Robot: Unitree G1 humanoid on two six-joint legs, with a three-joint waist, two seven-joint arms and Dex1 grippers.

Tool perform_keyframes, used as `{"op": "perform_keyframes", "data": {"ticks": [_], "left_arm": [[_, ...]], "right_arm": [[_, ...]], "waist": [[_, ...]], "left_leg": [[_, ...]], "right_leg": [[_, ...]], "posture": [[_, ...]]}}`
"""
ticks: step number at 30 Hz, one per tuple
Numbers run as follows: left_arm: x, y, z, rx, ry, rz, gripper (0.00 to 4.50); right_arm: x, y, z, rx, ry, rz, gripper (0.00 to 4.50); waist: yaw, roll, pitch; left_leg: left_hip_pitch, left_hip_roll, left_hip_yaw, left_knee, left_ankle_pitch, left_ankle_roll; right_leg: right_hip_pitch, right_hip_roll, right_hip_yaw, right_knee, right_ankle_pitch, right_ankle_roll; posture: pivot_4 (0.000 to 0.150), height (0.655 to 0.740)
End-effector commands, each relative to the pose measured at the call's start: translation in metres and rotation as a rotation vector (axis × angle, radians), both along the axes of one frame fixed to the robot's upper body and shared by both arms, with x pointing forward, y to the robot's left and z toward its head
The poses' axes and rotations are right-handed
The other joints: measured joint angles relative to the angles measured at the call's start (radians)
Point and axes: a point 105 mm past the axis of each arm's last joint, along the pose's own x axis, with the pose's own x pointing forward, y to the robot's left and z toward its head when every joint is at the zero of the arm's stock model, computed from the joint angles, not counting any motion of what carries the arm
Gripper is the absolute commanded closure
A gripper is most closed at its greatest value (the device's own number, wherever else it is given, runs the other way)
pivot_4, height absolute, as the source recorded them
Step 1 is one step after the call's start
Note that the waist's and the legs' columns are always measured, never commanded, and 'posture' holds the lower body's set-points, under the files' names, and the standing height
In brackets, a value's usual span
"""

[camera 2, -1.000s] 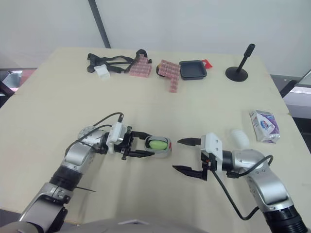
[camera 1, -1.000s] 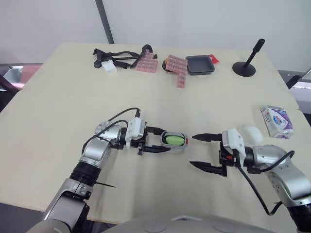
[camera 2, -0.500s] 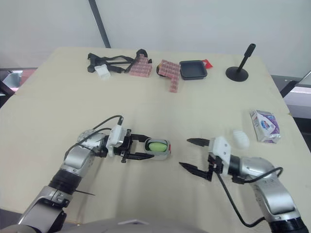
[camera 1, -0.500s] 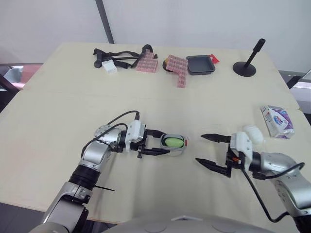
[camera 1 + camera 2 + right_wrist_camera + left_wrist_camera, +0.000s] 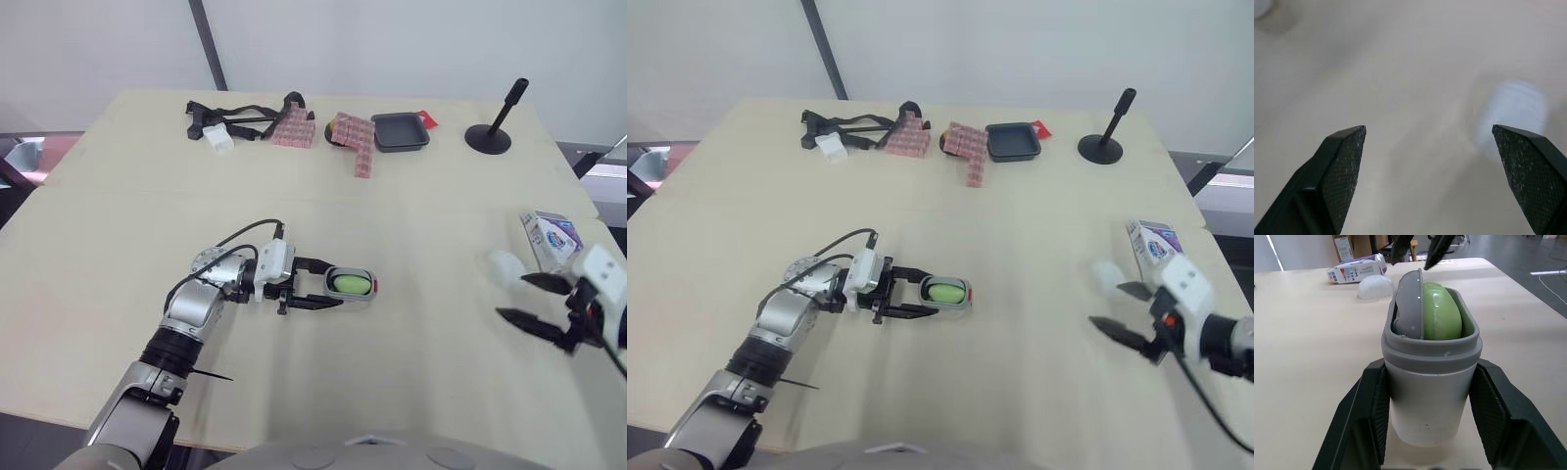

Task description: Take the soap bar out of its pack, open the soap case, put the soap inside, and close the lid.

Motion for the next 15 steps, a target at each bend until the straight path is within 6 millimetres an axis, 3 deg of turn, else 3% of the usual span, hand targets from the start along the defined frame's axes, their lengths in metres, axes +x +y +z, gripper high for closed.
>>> {"op": "perform_keyframes", "data": {"ticks": [1,7,11,15], "left_arm": [[0.002,-0.002,0.006,-0.013,-0.021,-0.008,2.67],[0.003,-0.004,0.007,-0.022,-0.021,0.000,2.67],[0.003,-0.005,0.008,-0.030,-0.019,0.003,2.67],[0.000,-0.007,0.009,-0.037,-0.016,-0.001,2.67]], "right_arm": [[0.006,0.007,0.026,0.056,0.012,-0.029,0.07],[0.024,0.015,0.037,0.037,0.084,-0.137,0.07],[0.032,0.015,0.028,0.036,0.243,-0.220,0.07],[0.038,-0.002,0.015,-0.119,0.374,-0.304,0.07]], "waist": [[0.003,0.000,0.000],[0.012,0.001,0.000],[0.019,0.002,0.000],[0.037,0.004,0.000]], "left_leg": [[0.000,0.000,0.000,0.000,0.000,0.000],[-0.001,0.000,-0.001,0.000,0.000,0.000],[-0.002,0.000,-0.001,0.000,0.000,0.000],[-0.002,0.000,-0.001,0.001,0.001,-0.001]], "right_leg": [[0.000,0.000,0.000,0.000,0.000,0.000],[-0.003,0.000,-0.001,-0.003,0.001,0.001],[-0.005,0.000,-0.001,-0.003,0.002,0.004],[-0.006,0.000,-0.001,-0.001,0.002,0.004]], "posture": [[0.150,0.7400],[0.150,0.7400],[0.150,0.7400],[0.150,0.7400]]}}
